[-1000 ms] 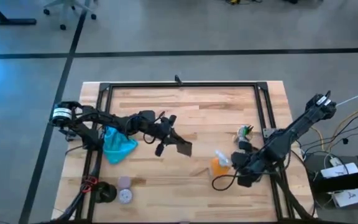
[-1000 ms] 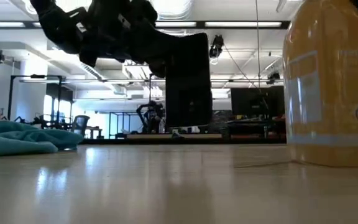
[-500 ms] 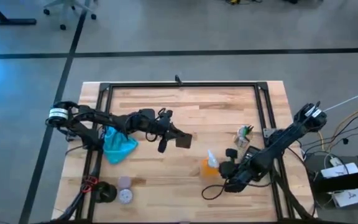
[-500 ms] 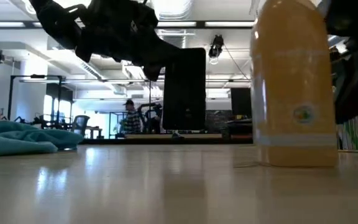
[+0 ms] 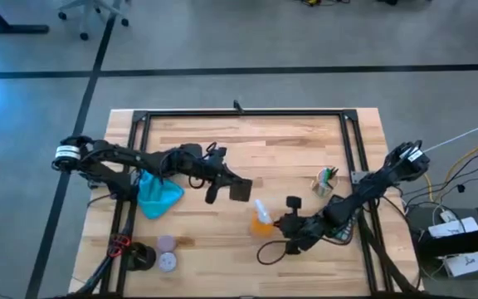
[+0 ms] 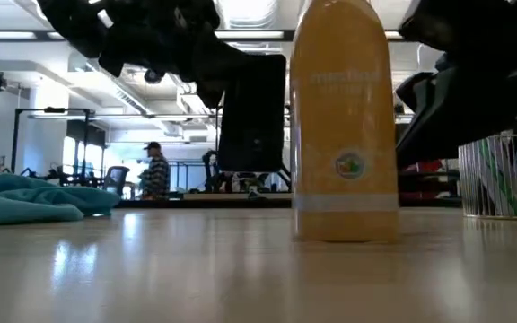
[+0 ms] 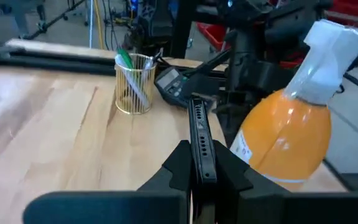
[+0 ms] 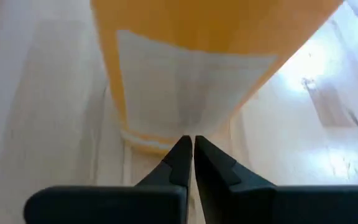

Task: Apply microfiber cloth
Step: Spray the front and back of the black cellphone using the orange spray bottle

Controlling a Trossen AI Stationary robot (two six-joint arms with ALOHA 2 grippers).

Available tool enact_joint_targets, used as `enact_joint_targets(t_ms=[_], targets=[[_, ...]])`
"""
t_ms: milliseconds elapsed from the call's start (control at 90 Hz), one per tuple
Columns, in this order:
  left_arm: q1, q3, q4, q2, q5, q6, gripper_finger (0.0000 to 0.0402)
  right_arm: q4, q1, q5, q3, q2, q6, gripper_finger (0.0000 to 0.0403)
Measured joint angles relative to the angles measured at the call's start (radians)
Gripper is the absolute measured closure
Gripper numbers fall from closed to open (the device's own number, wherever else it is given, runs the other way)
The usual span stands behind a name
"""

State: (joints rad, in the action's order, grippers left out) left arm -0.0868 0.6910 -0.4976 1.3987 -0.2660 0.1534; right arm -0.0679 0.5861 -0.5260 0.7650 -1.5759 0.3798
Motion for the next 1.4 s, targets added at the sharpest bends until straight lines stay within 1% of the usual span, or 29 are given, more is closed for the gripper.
enact_joint_targets(t_ms=[100, 167, 278, 378, 478, 589, 678, 756, 867, 944, 1044, 1211, 1333, 1400], targets=[[0.002, 0.000, 0.010, -0.019, 0.072, 0.029, 0.0390, -0.057, -0.006, 0.013, 0.000, 0.061, -0.029, 0.0403], [0.003, 0.000, 0.023, -0.034, 0.135, 0.037, 0.0390, -0.126, -0.016, 0.046, 0.000, 0.122, -0.050, 0.0400], [0.014, 0.000, 0.052, -0.064, 0.231, 0.040, 0.0390, -0.193, -0.058, 0.128, -0.001, 0.247, -0.086, 0.0374], [0.050, 0.000, 0.052, -0.092, 0.320, 0.040, 0.0390, -0.211, -0.108, 0.203, -0.001, 0.353, -0.149, 0.0326], [0.102, 0.000, 0.045, -0.110, 0.463, 0.048, 0.0390, -0.209, -0.167, 0.295, -0.001, 0.441, -0.221, 0.0265], [0.168, 0.000, 0.020, -0.105, 0.596, 0.061, 0.0390, -0.181, -0.226, 0.324, 0.000, 0.501, -0.311, 0.0196], [0.211, 0.000, -0.026, -0.084, 0.678, 0.069, 0.0390, -0.126, -0.265, 0.344, 0.000, 0.509, -0.371, 0.0144], [0.225, 0.000, -0.063, -0.067, 0.731, 0.069, 0.0390, -0.096, -0.301, 0.430, 0.000, 0.502, -0.414, 0.0103], [0.234, 0.000, -0.092, -0.064, 0.747, 0.069, 0.0390, -0.022, -0.349, 0.543, 0.000, 0.476, -0.456, 0.0061], [0.241, 0.000, -0.098, -0.064, 0.748, 0.070, 0.0390, 0.037, -0.376, 0.607, 0.000, 0.461, -0.476, 0.0049], [0.255, 0.001, -0.094, -0.066, 0.778, 0.072, 0.0391, 0.072, -0.400, 0.681, 0.000, 0.439, -0.491, 0.0046], [0.274, 0.014, -0.096, -0.068, 0.795, 0.045, 0.0392, 0.157, -0.420, 0.700, 0.000, 0.373, -0.541, 0.0045], [0.281, 0.014, -0.060, -0.077, 0.816, 0.039, 0.0392, 0.254, -0.430, 0.804, 0.000, 0.324, -0.557, 0.0045], [0.282, 0.013, -0.033, -0.087, 0.822, 0.044, 0.0392, 0.285, -0.433, 0.826, 0.000, 0.306, -0.559, 0.0045]])
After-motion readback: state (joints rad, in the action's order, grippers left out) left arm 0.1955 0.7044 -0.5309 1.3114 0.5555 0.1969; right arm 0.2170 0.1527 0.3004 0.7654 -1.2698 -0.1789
